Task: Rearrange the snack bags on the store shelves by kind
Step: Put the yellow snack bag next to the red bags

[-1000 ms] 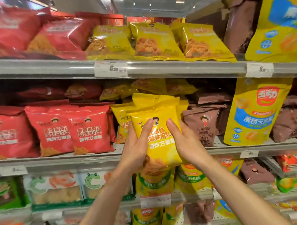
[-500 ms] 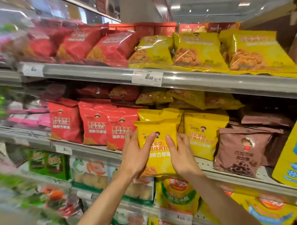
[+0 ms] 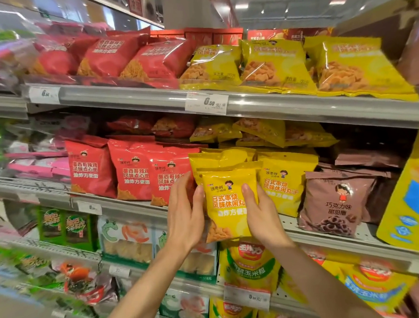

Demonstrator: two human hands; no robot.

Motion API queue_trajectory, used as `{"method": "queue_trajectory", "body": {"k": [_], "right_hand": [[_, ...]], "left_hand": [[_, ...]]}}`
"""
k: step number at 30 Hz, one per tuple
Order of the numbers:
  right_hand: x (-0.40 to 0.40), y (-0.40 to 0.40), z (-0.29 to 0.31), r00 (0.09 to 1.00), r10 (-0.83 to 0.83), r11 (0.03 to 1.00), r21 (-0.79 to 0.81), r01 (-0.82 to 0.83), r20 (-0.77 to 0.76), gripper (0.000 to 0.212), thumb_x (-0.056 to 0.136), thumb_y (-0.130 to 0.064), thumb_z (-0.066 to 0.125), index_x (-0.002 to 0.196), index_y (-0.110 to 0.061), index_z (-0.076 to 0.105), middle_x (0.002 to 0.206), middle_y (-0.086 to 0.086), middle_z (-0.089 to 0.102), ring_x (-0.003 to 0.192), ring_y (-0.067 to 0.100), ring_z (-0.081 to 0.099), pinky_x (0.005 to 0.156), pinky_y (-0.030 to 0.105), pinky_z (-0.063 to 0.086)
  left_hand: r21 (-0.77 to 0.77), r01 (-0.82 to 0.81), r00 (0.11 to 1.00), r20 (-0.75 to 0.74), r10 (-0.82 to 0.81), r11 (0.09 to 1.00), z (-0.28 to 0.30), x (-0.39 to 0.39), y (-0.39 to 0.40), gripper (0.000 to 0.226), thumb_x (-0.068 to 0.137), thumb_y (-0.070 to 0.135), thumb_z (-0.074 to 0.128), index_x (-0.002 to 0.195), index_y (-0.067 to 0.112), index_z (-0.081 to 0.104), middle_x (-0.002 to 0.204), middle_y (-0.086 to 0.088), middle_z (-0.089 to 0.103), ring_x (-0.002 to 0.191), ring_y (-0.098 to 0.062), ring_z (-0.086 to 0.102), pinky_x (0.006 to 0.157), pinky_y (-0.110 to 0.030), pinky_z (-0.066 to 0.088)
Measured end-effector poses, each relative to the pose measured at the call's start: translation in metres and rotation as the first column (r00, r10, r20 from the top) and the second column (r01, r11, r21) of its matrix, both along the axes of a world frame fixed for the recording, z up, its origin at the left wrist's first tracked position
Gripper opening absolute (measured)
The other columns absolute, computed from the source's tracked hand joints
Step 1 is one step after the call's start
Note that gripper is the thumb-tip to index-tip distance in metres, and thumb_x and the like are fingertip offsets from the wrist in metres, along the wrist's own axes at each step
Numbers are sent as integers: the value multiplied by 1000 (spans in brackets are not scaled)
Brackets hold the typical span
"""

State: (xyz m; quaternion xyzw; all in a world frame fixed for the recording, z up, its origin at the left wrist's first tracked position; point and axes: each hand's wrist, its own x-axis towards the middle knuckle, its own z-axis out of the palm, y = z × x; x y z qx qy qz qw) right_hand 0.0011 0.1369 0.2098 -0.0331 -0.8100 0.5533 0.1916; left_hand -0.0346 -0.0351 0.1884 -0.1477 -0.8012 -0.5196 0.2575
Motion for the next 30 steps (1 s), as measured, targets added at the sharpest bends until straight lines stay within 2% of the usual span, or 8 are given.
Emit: {"method": "queue_trajectory", "body": {"k": [3, 5, 10, 17, 19, 24, 27, 30], "right_hand": [[7, 17, 8, 994, -104, 993, 52, 106, -32, 66, 105, -52, 35, 161, -20, 21, 164, -11, 24, 153, 7, 18, 121, 24, 14], [8, 33, 12, 981, -179, 980, 73, 184, -76, 68, 105, -55, 34, 162, -21, 21, 167, -6, 24, 154, 11, 17, 125, 31, 13], [8, 65, 19, 933, -318, 941, 65, 333, -169, 75, 96, -74, 27, 157, -31, 30, 158, -5, 43, 147, 17, 37, 120, 49, 32], [10, 56, 19, 879, -431, 877, 132, 461, -204, 60, 108, -41, 37, 160, -15, 22, 165, 7, 29, 151, 23, 26, 120, 33, 21], [8, 48, 13, 892, -426, 876, 176, 448, -150, 62, 108, -41, 37, 160, -12, 20, 164, 11, 27, 150, 29, 28, 118, 39, 25], [11, 58, 7, 843, -474, 673, 512, 534, -256, 59, 102, -53, 39, 137, -6, 47, 119, 17, 66, 105, 38, 65, 79, 43, 51], [20, 73, 23, 819, -465, 479, 683, 551, -335, 55, 99, -61, 43, 102, -9, 62, 79, 11, 70, 75, 35, 69, 56, 36, 42], [25, 77, 38, 803, -470, 335, 768, 546, -366, 53, 98, -59, 50, 81, -11, 65, 65, 13, 68, 62, 36, 68, 52, 32, 32]], "left_hand": [[-120, -101, 971, -226, 72, 988, 2, -8, 5, 41, 103, 26, 53, 141, 11, 55, 143, -8, 50, 134, -19, 45, 114, -31, 34], [-207, -142, 937, -345, 63, 968, 5, -16, 12, 41, 97, 17, 62, 137, 8, 59, 142, -13, 51, 131, -28, 47, 111, -34, 34], [-495, -156, 920, -388, -56, 855, 11, -40, 31, 54, 97, 33, 64, 146, 13, 55, 159, -17, 41, 146, -37, 39, 115, -54, 35], [-591, -125, 925, -360, -122, 797, 4, -54, 30, 59, 102, 44, 52, 153, 15, 47, 170, -14, 23, 158, -33, 21, 125, -56, 24], [-591, -115, 924, -358, -131, 799, 4, -55, 29, 60, 102, 45, 52, 153, 14, 46, 170, -15, 23, 158, -33, 21, 124, -57, 25], [-581, -123, 918, -374, -129, 805, 4, -53, 24, 60, 102, 45, 52, 152, 13, 48, 168, -17, 26, 156, -35, 26, 120, -60, 31], [-569, -152, 911, -397, -109, 808, 5, -51, 24, 58, 102, 44, 52, 151, 13, 49, 167, -18, 30, 154, -36, 28, 119, -60, 32], [-556, -191, 897, -433, -85, 809, 6, -51, 27, 54, 102, 42, 51, 147, 12, 54, 163, -19, 35, 151, -35, 32, 119, -60, 30]]}}
